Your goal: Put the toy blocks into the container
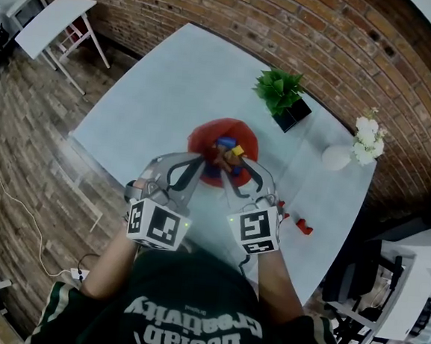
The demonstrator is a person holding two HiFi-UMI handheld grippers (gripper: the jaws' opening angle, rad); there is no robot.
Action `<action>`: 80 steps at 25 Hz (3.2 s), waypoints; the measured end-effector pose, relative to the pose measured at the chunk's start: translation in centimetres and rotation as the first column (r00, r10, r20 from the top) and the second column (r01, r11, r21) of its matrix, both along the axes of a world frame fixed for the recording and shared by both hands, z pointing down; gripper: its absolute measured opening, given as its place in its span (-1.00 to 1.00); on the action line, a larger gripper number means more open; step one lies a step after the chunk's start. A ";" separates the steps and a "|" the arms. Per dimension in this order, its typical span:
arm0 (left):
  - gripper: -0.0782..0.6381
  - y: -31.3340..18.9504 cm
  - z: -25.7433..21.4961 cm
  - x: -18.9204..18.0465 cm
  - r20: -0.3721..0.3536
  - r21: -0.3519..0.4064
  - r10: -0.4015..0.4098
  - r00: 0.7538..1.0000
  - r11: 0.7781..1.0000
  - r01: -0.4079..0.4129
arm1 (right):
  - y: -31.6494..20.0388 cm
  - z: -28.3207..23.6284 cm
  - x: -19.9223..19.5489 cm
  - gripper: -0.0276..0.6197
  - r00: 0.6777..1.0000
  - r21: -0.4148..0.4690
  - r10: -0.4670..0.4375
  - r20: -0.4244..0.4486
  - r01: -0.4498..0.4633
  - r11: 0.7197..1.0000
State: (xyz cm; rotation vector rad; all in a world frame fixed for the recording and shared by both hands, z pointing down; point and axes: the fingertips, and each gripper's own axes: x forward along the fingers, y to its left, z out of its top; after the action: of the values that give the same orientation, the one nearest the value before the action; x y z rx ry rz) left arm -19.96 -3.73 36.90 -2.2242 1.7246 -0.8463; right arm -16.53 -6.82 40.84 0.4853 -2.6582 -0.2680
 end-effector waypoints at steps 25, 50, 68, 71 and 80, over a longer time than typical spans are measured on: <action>-0.77 -3.4 0.1 13.9 -0.002 0.009 0.301 0.954 0.954 -0.301 | -1.3 -4.7 14.5 -0.89 0.955 0.111 0.276 0.112 -0.288 0.951; -0.77 -3.0 3.5 24.3 -0.048 -0.029 0.454 0.890 0.890 -0.455 | 1.6 5.7 22.4 -0.69 0.936 -0.001 0.039 -0.351 -0.042 0.999; -0.77 -0.9 7.0 23.5 -0.129 -0.090 0.415 0.901 0.900 -0.427 | 3.7 24.6 23.7 -0.10 0.527 -0.350 -0.404 -0.747 0.205 0.914; -0.77 -1.3 7.2 22.7 -0.138 -0.091 0.397 0.907 0.907 -0.411 | 3.5 26.2 23.6 -0.09 0.500 -0.368 -0.412 -0.762 0.189 0.910; -0.77 -2.3 8.1 21.0 -0.158 -0.106 0.359 0.920 0.920 -0.378 | 3.1 28.4 23.7 -0.03 0.455 -0.428 -0.449 -0.769 0.157 0.890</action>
State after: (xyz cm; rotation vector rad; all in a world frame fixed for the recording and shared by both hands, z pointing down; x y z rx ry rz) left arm 1.08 -6.00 44.99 -2.6356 1.2579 -0.7534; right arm 7.18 -3.71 69.19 -0.2378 -1.6909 -0.1405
